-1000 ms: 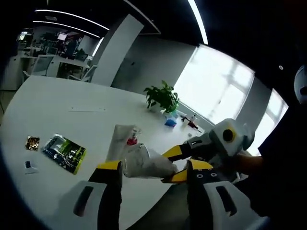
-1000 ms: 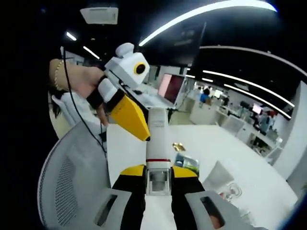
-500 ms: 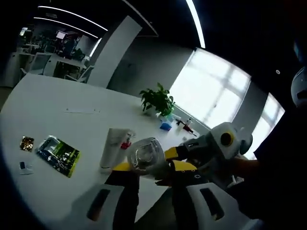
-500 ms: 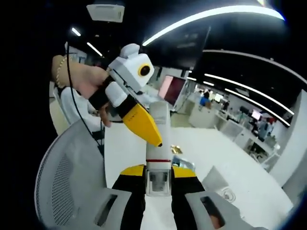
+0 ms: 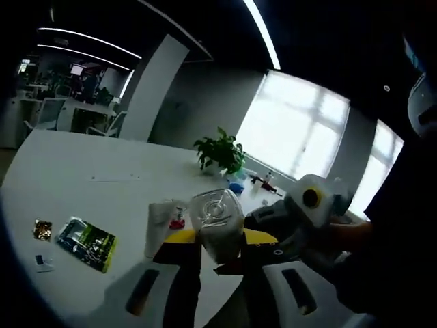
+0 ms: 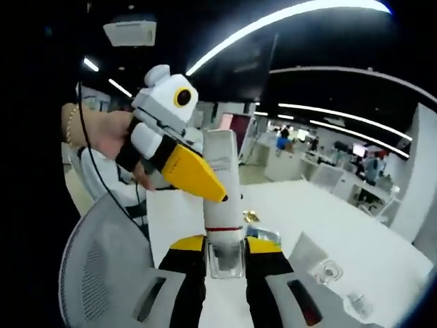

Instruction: Arrange the skincare products in the storage area until every visible bottle or jar stands upright without overlapping.

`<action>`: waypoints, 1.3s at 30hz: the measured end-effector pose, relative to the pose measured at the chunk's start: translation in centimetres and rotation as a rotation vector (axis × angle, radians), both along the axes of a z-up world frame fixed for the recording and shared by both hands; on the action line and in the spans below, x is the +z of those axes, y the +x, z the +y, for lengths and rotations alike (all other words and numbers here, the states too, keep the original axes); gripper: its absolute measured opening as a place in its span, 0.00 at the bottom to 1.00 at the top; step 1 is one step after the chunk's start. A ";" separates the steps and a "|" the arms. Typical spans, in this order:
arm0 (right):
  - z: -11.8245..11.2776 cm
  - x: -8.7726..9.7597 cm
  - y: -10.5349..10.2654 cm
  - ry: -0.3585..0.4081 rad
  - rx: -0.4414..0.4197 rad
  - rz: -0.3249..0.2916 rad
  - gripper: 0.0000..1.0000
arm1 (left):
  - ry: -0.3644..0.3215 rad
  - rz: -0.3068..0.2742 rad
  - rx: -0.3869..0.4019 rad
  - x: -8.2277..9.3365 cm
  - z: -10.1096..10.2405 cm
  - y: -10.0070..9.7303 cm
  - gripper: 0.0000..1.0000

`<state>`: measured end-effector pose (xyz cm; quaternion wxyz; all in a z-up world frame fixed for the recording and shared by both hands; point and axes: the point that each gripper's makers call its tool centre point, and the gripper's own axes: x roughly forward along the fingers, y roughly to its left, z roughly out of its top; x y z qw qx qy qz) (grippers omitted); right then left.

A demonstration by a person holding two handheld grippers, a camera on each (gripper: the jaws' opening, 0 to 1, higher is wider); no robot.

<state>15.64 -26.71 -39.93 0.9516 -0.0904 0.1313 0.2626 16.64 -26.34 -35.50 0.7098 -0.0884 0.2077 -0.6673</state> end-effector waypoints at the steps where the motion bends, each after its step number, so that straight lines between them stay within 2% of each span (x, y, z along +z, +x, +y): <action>1: -0.1 0.2 0.0 0.035 -0.009 -0.004 0.15 | -0.004 -0.003 0.002 0.1 0.0 0.1 0.16; 2: -0.1 0.4 0.0 0.091 -0.012 0.001 0.16 | -0.008 -0.004 0.003 0.2 0.0 0.1 0.16; 4: -0.5 -0.4 -0.4 0.178 -0.043 0.086 0.22 | -0.015 -0.018 0.012 0.5 0.0 0.4 0.16; 6: -0.8 -1.0 -0.5 0.260 -0.072 0.136 0.25 | -0.044 -0.047 0.034 1.2 0.0 0.9 0.16; 7: -0.9 -1.1 -0.7 0.332 -0.090 0.163 0.25 | -0.058 -0.052 0.047 1.6 0.1 1.2 0.16; 8: -1.2 -1.0 -0.7 0.381 -0.116 0.164 0.25 | -0.065 -0.061 0.053 1.8 0.1 1.4 0.16; 10: -1.3 -0.7 -1.0 0.526 -0.132 0.187 0.26 | -0.072 -0.096 0.069 2.3 0.2 1.9 0.16; 11: -1.3 -0.3 -1.1 0.630 -0.139 0.205 0.26 | -0.072 -0.121 0.070 2.5 0.2 2.0 0.16; 12: -1.4 -0.2 -1.1 0.666 -0.140 0.209 0.27 | -0.080 -0.143 0.078 2.7 0.3 2.2 0.16; 13: -1.2 0.5 -1.2 0.805 -0.130 0.229 0.27 | -0.091 -0.154 0.084 3.0 0.3 2.3 0.16; 14: -1.3 0.7 -1.2 0.841 -0.136 0.234 0.27 | -0.102 -0.159 0.085 3.2 0.3 2.3 0.16; 15: -1.4 1.4 -1.1 0.951 -0.131 0.235 0.32 | -0.124 -0.162 0.085 3.6 0.2 2.2 0.16; 17: -1.2 2.3 -1.0 1.148 -0.124 0.258 0.30 | -0.143 -0.174 0.084 4.1 0.1 2.1 0.16; 19: -1.1 2.6 -0.8 1.246 -0.116 0.266 0.29 | -0.144 -0.193 0.074 4.2 -0.2 1.8 0.16; 23: -0.7 4.1 -0.4 1.394 -0.089 0.252 0.30 | -0.143 -0.217 0.055 4.3 -0.4 1.3 0.16; 25: -0.7 4.6 -0.3 1.439 -0.085 0.244 0.31 | -0.140 -0.220 0.050 4.3 -0.4 1.1 0.16; 29: -0.5 5.0 -0.1 1.457 -0.084 0.249 0.32 | -0.138 -0.231 0.049 4.2 -0.5 1.1 0.16; 33: -1.1 5.4 0.3 1.523 -0.107 0.247 0.33 | -0.129 -0.256 0.040 4.1 -0.7 0.8 0.16; 36: -1.8 5.7 0.6 1.584 -0.140 0.240 0.35 | -0.104 -0.295 0.023 3.8 -0.7 0.5 0.16; 39: -2.1 5.9 0.8 1.597 -0.157 0.240 0.35 | -0.094 -0.311 0.003 3.6 -1.0 -0.1 0.16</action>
